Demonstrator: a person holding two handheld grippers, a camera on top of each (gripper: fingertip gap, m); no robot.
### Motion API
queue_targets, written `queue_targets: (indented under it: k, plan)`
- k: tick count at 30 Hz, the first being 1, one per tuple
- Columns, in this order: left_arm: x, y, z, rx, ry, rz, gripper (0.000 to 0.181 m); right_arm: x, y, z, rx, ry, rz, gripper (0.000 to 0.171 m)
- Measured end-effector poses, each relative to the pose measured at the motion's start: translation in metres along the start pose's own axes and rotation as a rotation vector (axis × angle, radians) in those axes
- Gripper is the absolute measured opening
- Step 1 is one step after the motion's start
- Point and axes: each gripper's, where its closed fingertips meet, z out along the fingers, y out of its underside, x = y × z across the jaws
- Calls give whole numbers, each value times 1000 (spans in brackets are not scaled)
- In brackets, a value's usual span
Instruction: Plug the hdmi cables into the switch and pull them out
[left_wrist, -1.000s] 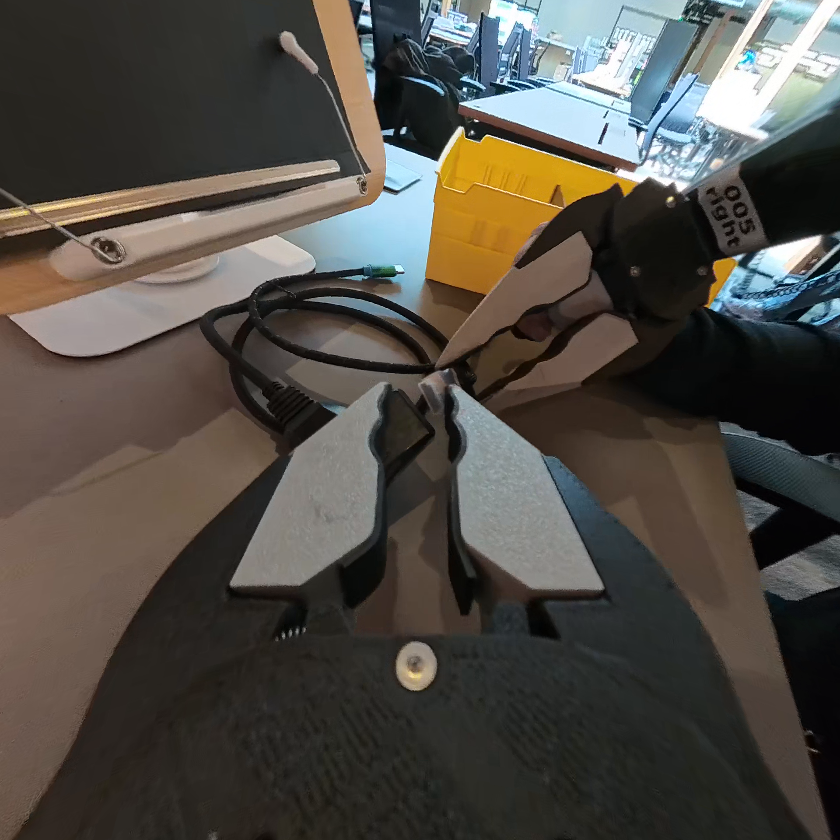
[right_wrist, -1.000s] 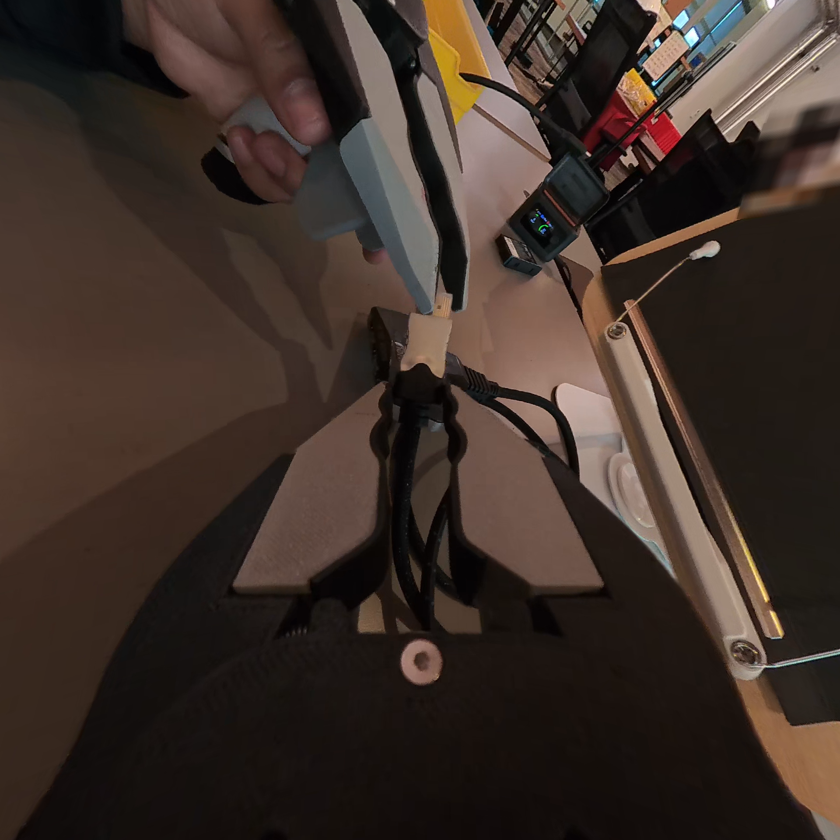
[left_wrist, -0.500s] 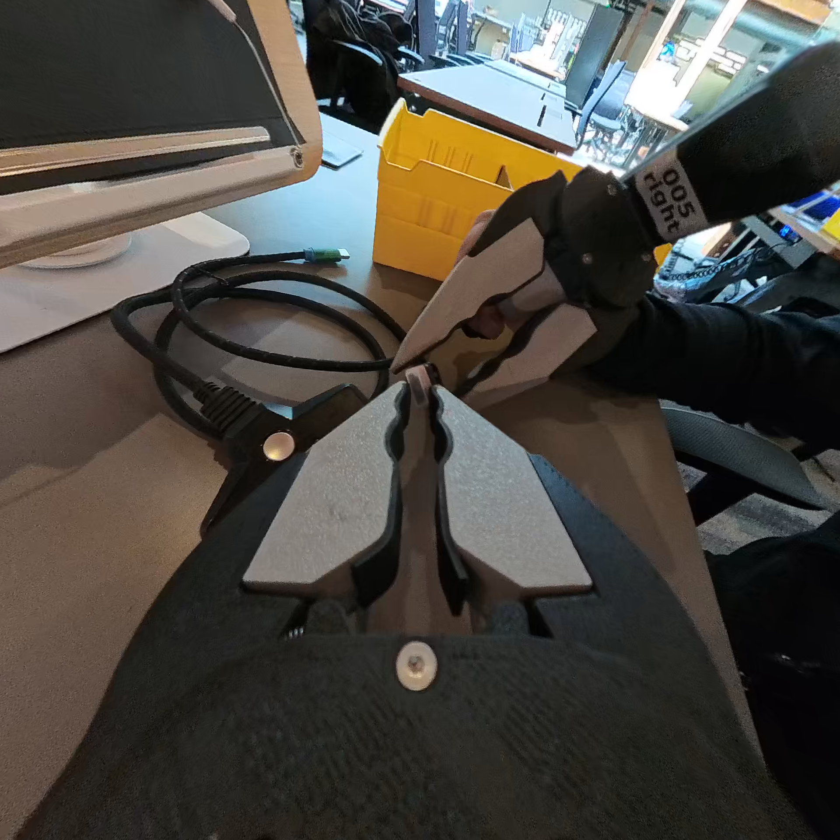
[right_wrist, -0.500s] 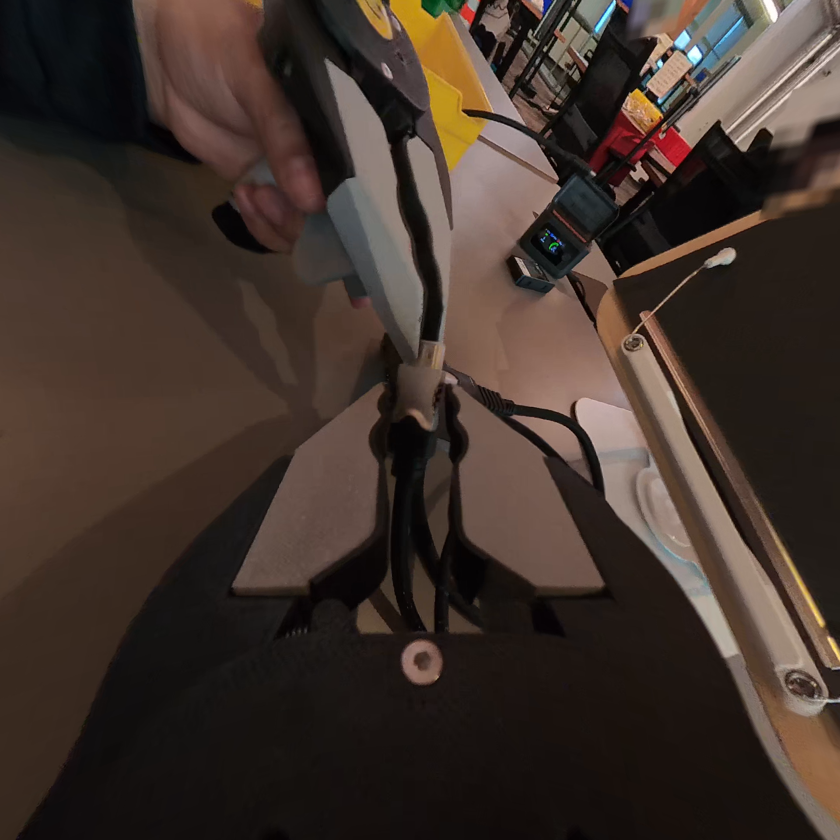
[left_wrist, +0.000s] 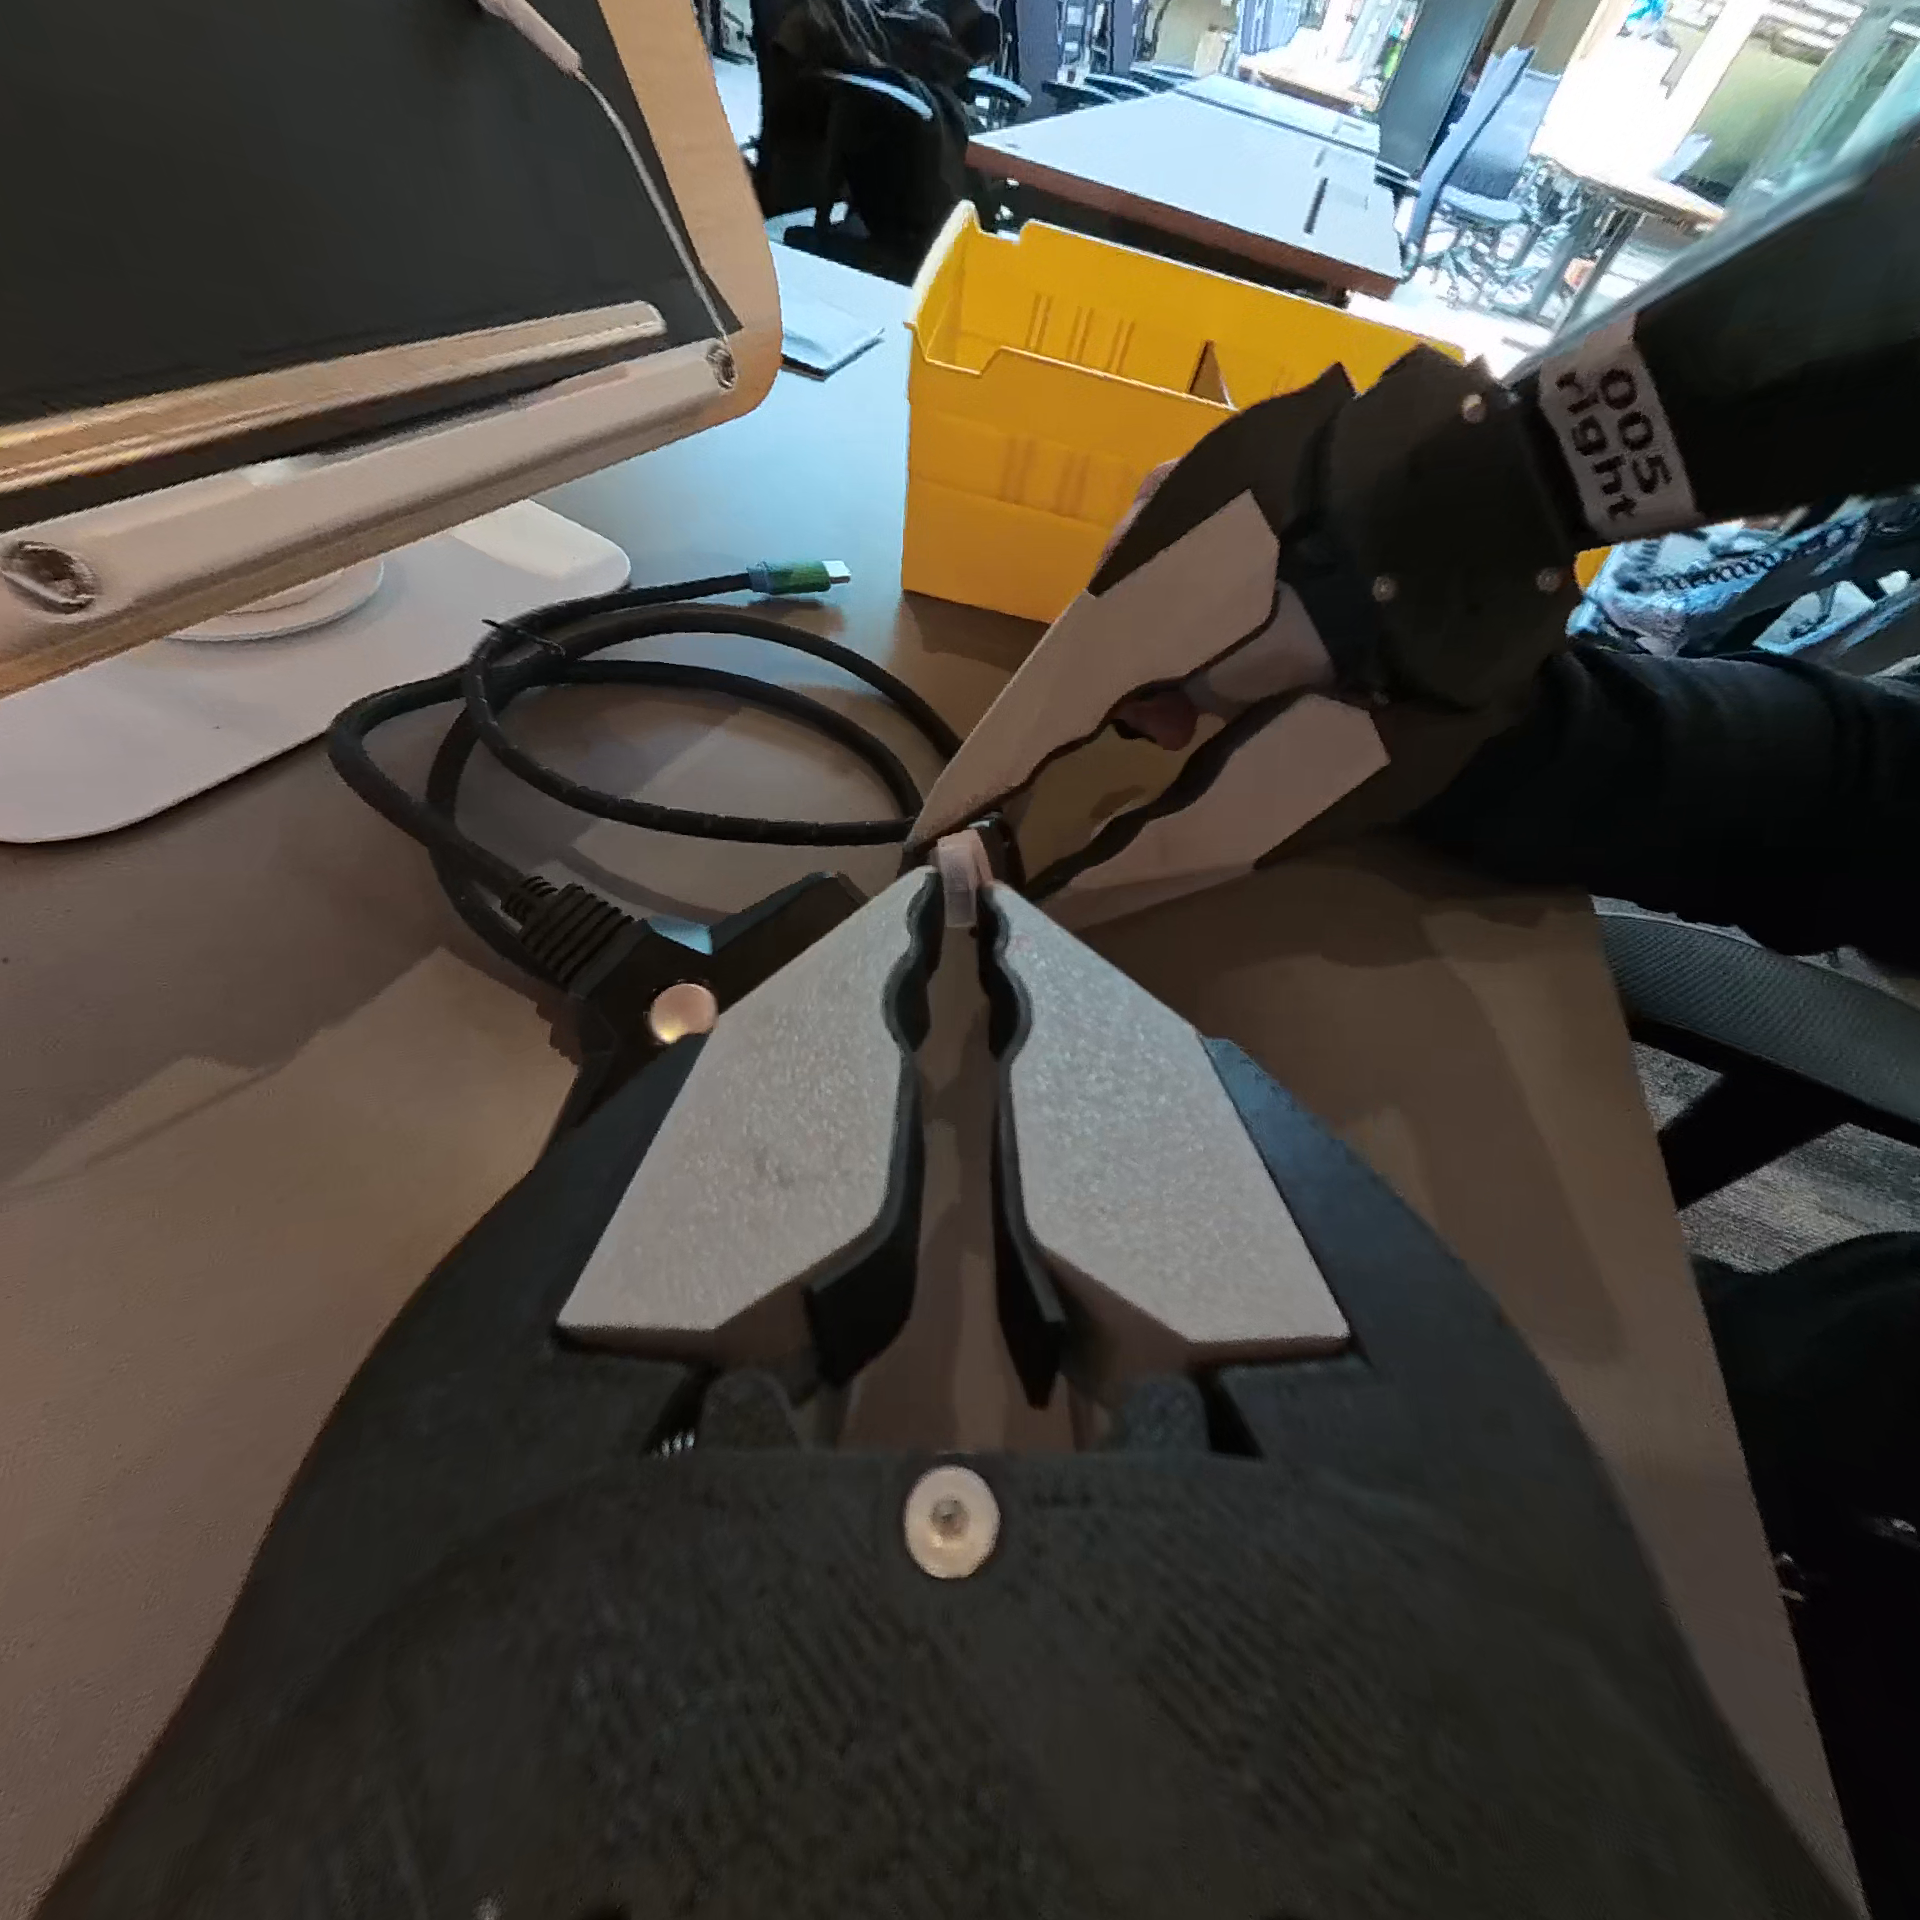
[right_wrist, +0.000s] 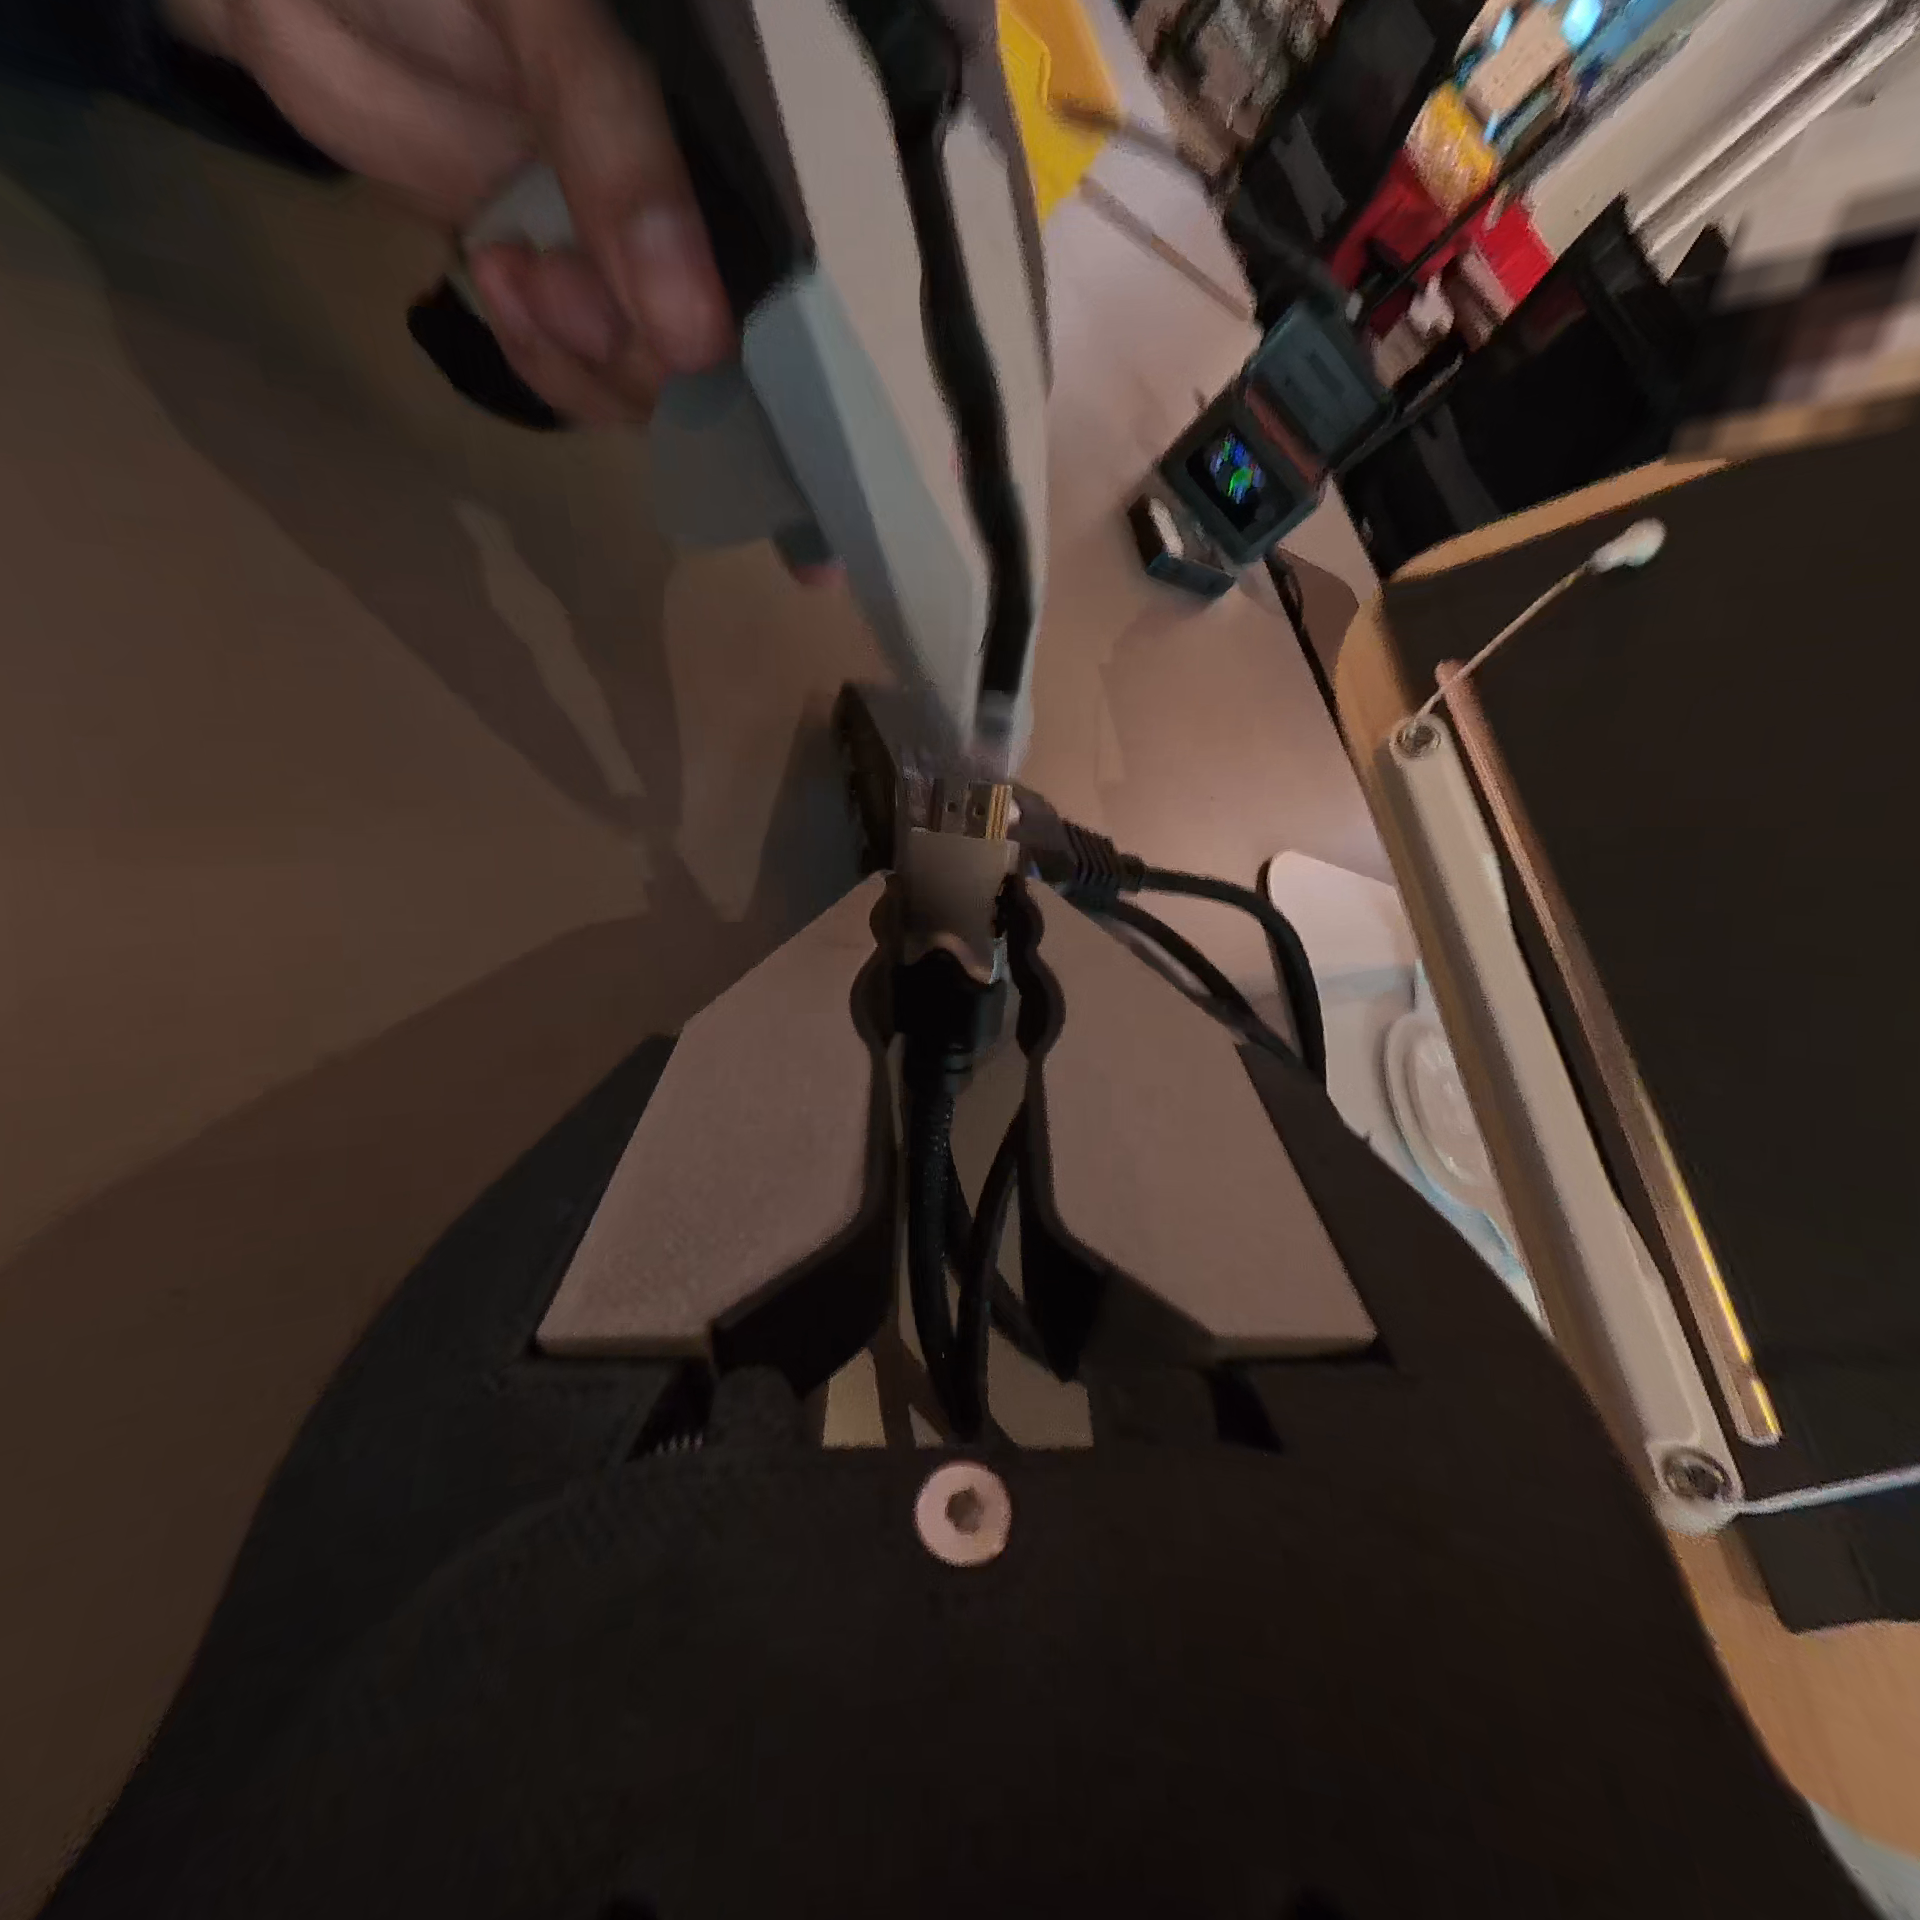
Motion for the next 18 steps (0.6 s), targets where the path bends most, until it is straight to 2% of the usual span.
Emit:
queue_targets:
  k: [2,5,7,9,14,18]
  plan:
    - [-9,-15,-13,74,-37,-2,3,3,15,1,-79,7,-14,17]
    - [-22,-41,-44,216,-52,-69,3,7,9,-3,-16,-4,59,17]
    - [-32,-42,-53,239,-60,-111,3,12,3,-6,20,0,98,17]
    - [-58,-29,-53,181,-214,-96,3,15,2,-8,27,20,79,17]
    - [-105,24,-47,-153,-550,134,3,9,7,-2,-14,29,13,17]
    - [-117,54,-43,-341,-624,239,4,7,9,0,-30,31,-9,17]
